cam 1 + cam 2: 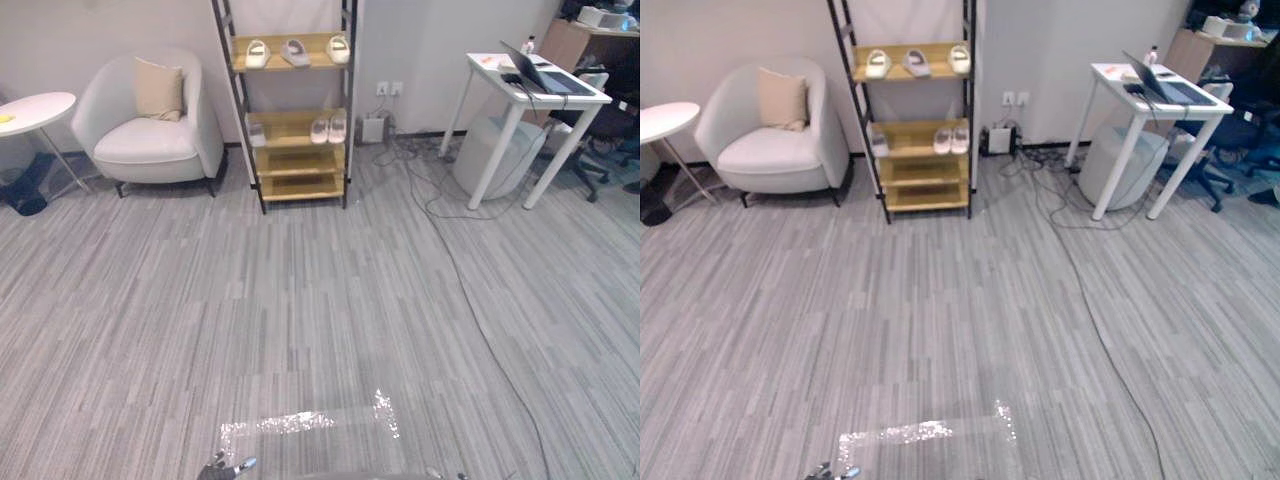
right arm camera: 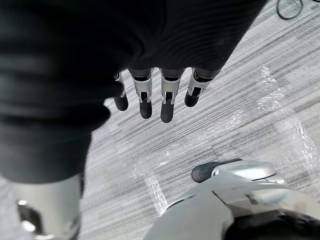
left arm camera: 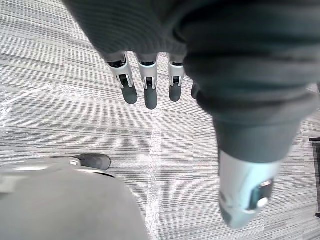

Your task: Organize the slippers on the shoe rack

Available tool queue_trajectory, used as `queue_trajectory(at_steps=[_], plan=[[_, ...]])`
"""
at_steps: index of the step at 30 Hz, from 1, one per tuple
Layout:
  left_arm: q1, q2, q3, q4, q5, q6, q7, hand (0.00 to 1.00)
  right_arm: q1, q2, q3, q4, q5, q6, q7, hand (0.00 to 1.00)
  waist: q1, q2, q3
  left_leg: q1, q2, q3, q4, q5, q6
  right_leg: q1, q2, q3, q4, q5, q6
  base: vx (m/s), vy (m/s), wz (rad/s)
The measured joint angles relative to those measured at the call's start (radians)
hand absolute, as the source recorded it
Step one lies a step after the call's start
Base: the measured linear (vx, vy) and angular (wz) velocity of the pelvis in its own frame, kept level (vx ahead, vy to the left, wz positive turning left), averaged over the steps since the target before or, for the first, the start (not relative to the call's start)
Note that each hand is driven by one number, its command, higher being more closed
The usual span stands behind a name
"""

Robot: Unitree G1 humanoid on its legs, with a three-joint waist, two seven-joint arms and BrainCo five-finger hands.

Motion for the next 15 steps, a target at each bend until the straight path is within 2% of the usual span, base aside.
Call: queue_trajectory(at_steps=[8,15], plan=[[-0.024,0.006,-0.003,0.001,0.032,0.000,0.004,0.00,-0.050,0.001,0.003,0.024,-0.034,0.000,0.001,0.00,0.000,-0.002,0.032,0.032,-0.001,0.000,-0.015,0.000,-0.001,0.036,0.002,-0.019,-0.019,-0.004,0.014,0.04,-0.003,0.03],[-0.031,0.007,-0.013,0.002,0.038,-0.001,0.015,0.00,-0.073,0.001,0.004,0.023,-0.065,0.000,0.001,0.00,0.003,-0.003,0.036,0.037,0.000,-0.001,-0.015,-0.001,-0.001,0.036,0.002,-0.021,-0.019,-0.005,0.014,-0.05,-0.016,0.00]])
